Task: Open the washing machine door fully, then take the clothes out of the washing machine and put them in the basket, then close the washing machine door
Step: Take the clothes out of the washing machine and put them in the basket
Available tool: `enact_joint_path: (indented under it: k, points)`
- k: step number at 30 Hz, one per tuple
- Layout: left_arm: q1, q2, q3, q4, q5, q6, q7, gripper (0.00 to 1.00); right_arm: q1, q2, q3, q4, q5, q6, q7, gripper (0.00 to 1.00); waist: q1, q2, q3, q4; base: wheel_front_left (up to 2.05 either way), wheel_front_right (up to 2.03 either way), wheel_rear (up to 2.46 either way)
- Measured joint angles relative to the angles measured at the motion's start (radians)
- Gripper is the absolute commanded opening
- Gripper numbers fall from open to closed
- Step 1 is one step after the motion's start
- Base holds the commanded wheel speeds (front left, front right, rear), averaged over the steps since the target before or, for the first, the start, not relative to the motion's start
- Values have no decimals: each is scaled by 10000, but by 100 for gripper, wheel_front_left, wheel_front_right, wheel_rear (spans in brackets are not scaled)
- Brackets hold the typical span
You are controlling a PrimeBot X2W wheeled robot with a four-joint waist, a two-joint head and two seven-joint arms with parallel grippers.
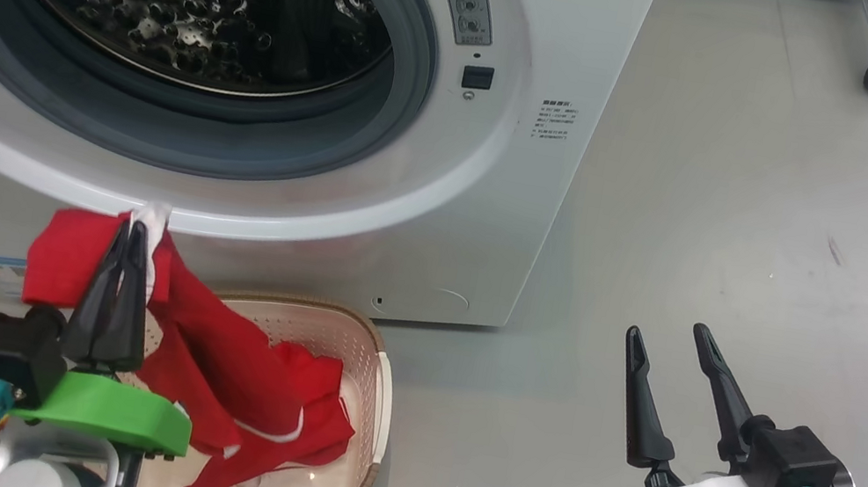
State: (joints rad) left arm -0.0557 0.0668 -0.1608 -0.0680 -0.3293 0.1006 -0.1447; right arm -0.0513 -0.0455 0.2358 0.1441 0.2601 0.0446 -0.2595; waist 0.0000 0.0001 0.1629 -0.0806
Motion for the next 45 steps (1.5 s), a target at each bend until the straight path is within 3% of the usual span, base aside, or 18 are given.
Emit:
enact_joint_path:
  k: [15, 38, 45]
  points:
    - [76, -134, 27, 1492, -568, 82, 100, 0, -275, 2, 136, -451, -69, 100, 0, 100, 0, 0, 1253, -192, 0, 0, 0]
    - [-2526, -188, 332, 5250, -1290, 67, 500, 0, -1765, -6, 527, -1009, 221, 161, 0, 100, 0, 0, 3998, -854, 0, 0, 0]
    - [-3503, -196, 443, 6671, -1461, -150, 880, 0, -2245, -6, 650, -1011, 401, 247, 0, 100, 0, 0, 4691, -1067, 0, 0, 0]
